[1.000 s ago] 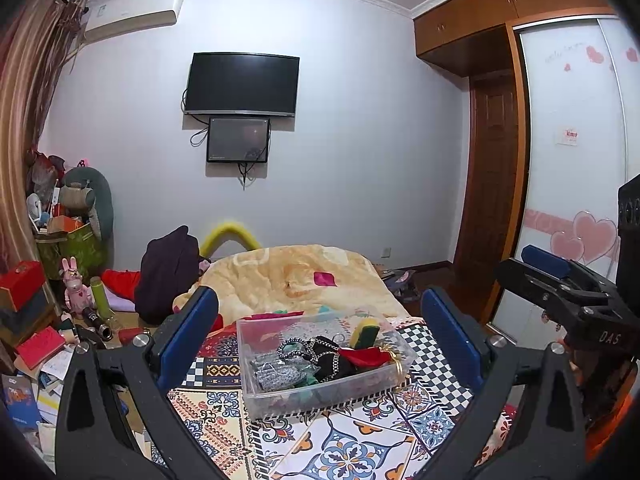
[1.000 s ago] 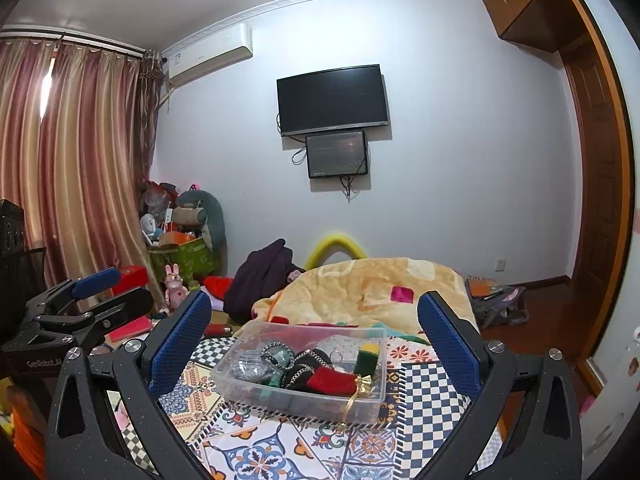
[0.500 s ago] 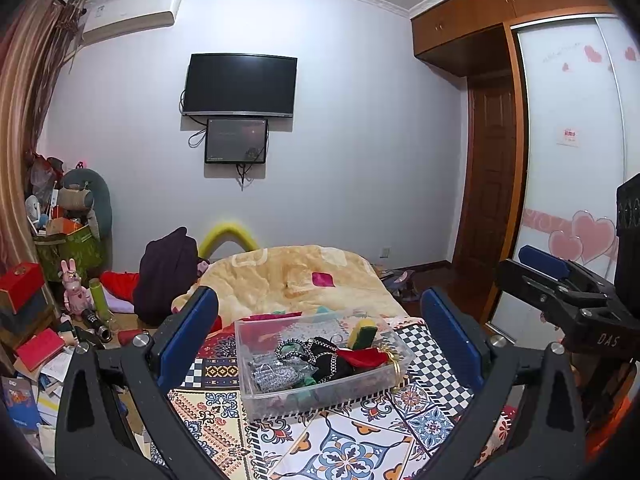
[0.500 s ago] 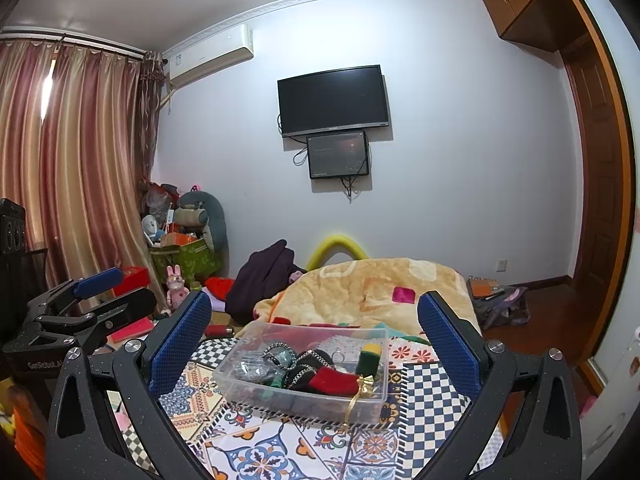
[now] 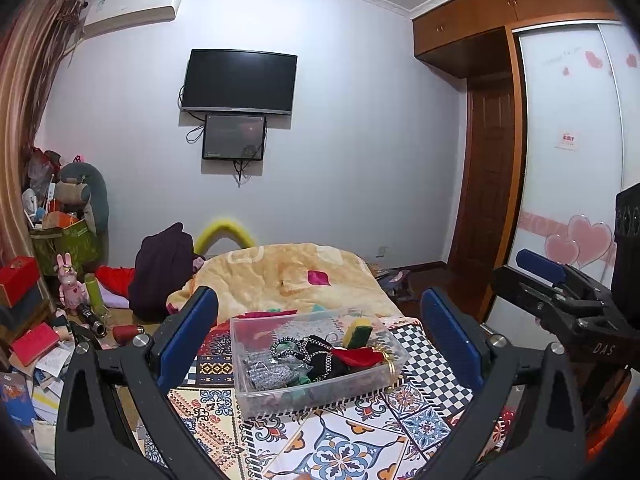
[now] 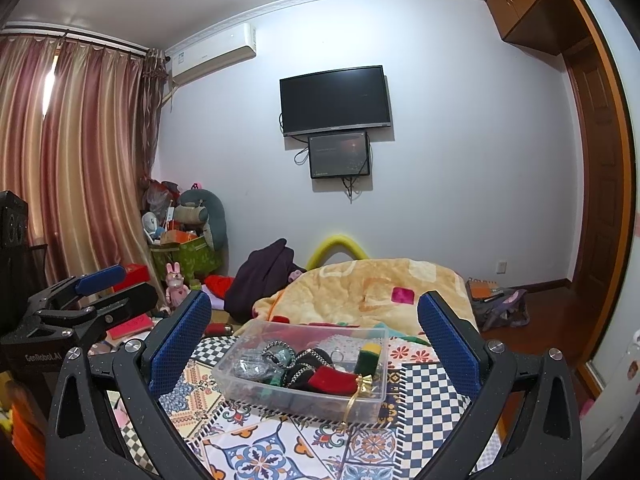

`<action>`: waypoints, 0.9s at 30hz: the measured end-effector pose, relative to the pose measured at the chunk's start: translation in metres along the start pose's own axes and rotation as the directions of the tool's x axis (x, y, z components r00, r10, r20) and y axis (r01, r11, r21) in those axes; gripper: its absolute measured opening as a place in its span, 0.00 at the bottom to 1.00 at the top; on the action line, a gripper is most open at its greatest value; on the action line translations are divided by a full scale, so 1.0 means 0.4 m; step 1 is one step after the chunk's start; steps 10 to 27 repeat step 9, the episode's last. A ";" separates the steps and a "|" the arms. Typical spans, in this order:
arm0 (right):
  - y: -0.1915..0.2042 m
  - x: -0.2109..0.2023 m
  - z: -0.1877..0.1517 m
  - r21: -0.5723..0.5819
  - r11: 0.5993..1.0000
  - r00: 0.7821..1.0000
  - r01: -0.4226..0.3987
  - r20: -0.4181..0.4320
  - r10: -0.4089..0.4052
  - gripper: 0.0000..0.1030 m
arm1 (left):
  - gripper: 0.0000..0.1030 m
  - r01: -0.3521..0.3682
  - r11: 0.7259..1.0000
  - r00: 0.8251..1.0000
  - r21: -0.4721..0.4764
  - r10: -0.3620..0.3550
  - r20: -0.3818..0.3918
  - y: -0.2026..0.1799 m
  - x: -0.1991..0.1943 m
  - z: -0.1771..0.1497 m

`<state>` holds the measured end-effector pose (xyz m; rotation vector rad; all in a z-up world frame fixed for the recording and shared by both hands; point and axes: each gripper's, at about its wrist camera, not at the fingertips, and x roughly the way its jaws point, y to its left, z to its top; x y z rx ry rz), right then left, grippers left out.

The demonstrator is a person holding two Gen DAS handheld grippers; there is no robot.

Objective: Organize soft objects

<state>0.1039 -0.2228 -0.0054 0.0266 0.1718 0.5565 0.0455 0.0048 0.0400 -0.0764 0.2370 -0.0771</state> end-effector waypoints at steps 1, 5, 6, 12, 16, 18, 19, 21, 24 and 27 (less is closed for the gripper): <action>-0.001 0.000 0.000 0.000 1.000 1.000 -0.001 -0.001 0.001 1.00 | 1.00 -0.002 1.000 1.000 0.000 0.002 -0.001 -0.001 0.000 0.000; -0.002 0.000 0.000 -0.004 1.000 1.000 0.000 -0.003 0.000 1.00 | 1.00 0.005 1.000 1.000 0.005 -0.005 -0.004 -0.001 0.001 0.001; -0.002 0.000 0.001 -0.004 1.000 1.000 -0.001 -0.003 0.001 1.00 | 1.00 0.007 1.000 1.000 0.012 -0.007 -0.004 -0.003 0.001 0.000; -0.003 0.000 0.000 -0.005 1.000 1.000 -0.003 -0.004 0.003 1.00 | 1.00 0.010 1.000 1.000 0.021 -0.010 -0.007 -0.007 0.001 -0.003; -0.003 0.000 0.000 -0.005 1.000 1.000 -0.003 -0.004 0.003 1.00 | 1.00 0.010 1.000 1.000 0.021 -0.010 -0.007 -0.007 0.001 -0.003; -0.003 0.000 0.000 -0.005 1.000 1.000 -0.003 -0.004 0.003 1.00 | 1.00 0.010 1.000 1.000 0.021 -0.010 -0.007 -0.007 0.001 -0.003; -0.003 0.000 0.000 -0.005 1.000 1.000 -0.003 -0.004 0.003 1.00 | 1.00 0.010 1.000 1.000 0.021 -0.010 -0.007 -0.007 0.001 -0.003; -0.003 0.000 0.000 -0.005 1.000 1.000 -0.003 -0.004 0.003 1.00 | 1.00 0.010 1.000 1.000 0.021 -0.010 -0.007 -0.007 0.001 -0.003; -0.003 0.000 0.000 -0.005 1.000 1.000 -0.003 -0.004 0.003 1.00 | 1.00 0.010 1.000 1.000 0.021 -0.010 -0.007 -0.007 0.001 -0.003; -0.003 0.000 0.000 -0.005 1.000 1.000 -0.003 -0.004 0.003 1.00 | 1.00 0.010 1.000 1.000 0.021 -0.010 -0.007 -0.007 0.001 -0.003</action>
